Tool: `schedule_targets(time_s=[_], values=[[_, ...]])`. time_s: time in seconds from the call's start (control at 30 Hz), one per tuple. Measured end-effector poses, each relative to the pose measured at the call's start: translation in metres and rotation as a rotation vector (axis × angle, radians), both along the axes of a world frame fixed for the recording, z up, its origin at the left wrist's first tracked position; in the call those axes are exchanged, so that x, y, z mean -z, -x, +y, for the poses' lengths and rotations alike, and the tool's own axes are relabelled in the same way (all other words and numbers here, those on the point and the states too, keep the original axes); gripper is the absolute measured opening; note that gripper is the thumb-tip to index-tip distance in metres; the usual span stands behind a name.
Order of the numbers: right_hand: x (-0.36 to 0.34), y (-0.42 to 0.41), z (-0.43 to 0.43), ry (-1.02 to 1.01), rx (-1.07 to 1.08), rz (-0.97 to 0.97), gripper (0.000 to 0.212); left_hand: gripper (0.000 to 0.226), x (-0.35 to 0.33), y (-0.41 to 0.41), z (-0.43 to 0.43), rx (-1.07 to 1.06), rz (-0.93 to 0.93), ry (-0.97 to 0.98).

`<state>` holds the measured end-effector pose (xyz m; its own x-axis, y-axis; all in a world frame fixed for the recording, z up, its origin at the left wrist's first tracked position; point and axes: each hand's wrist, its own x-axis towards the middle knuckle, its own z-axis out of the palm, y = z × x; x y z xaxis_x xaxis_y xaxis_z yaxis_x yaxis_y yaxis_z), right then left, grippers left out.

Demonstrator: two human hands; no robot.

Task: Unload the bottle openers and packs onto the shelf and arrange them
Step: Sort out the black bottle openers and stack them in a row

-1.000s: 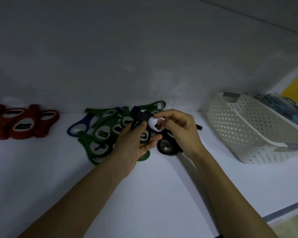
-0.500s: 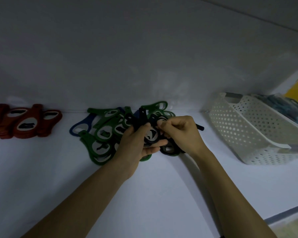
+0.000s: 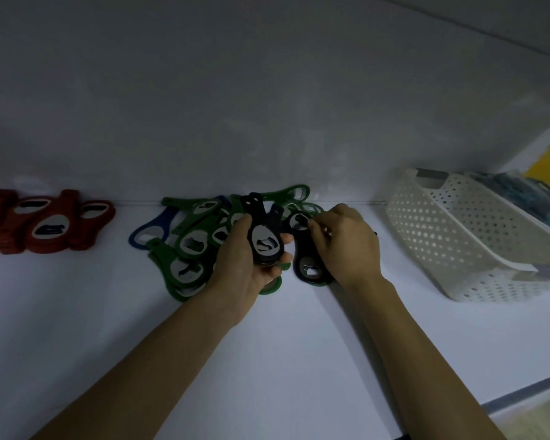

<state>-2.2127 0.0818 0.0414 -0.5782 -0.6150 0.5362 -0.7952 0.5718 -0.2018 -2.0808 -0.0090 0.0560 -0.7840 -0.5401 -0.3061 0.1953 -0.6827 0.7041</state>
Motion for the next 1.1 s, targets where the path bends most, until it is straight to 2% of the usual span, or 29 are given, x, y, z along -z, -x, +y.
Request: schedule_targets(time_s=[0.07,0.13,0.3,0.4,0.47,0.57,0.67,0.77,0.83,0.93,0.97,1.03,1.1], values=[[-0.003,-0.001,0.000,0.061,0.053,0.046,0.022,0.035,0.000,-0.001,0.001,0.005,0.015,-0.073],[-0.004,-0.005,0.000,0.177,0.060,-0.046,0.019,0.031,0.001,-0.002,0.001,0.012,0.040,-0.091],[-0.018,-0.019,-0.002,0.653,-0.264,-0.672,0.017,0.028,0.004,-0.004,0.000,0.015,0.058,-0.021],[-0.027,-0.022,-0.001,0.741,-0.424,-0.925,0.006,0.028,0.005,-0.002,-0.001,0.001,0.075,-0.036],[-0.028,-0.021,0.000,0.726,-0.469,-1.055,0.009,0.028,0.007,-0.002,-0.002,0.003,0.096,-0.038],[-0.023,-0.022,-0.002,0.609,-0.482,-0.985,0.007,0.021,0.011,-0.002,-0.002,0.016,0.122,0.039],[-0.018,-0.023,-0.005,0.485,-0.474,-0.805,0.020,0.025,0.016,-0.002,-0.003,0.064,0.108,0.171],[-0.018,-0.019,-0.003,0.510,-0.446,-0.767,0.028,0.030,0.017,-0.001,-0.002,0.083,0.114,0.239],[-0.022,-0.021,-0.003,0.540,-0.425,-0.756,0.031,0.033,0.019,-0.001,0.002,0.058,0.122,0.349],[-0.027,-0.029,-0.003,0.381,-0.447,-0.804,0.026,0.036,0.024,-0.001,0.015,0.047,0.116,0.715],[-0.027,-0.031,-0.003,0.326,-0.507,-0.845,0.031,0.036,0.027,-0.001,0.020,0.031,0.090,0.874],[-0.027,-0.034,-0.003,0.352,-0.613,-1.010,0.041,0.039,0.031,0.000,0.024,-0.037,0.015,1.172],[-0.026,-0.039,-0.004,0.437,-0.636,-1.127,0.040,0.042,0.031,0.001,0.024,-0.104,-0.043,1.290]])
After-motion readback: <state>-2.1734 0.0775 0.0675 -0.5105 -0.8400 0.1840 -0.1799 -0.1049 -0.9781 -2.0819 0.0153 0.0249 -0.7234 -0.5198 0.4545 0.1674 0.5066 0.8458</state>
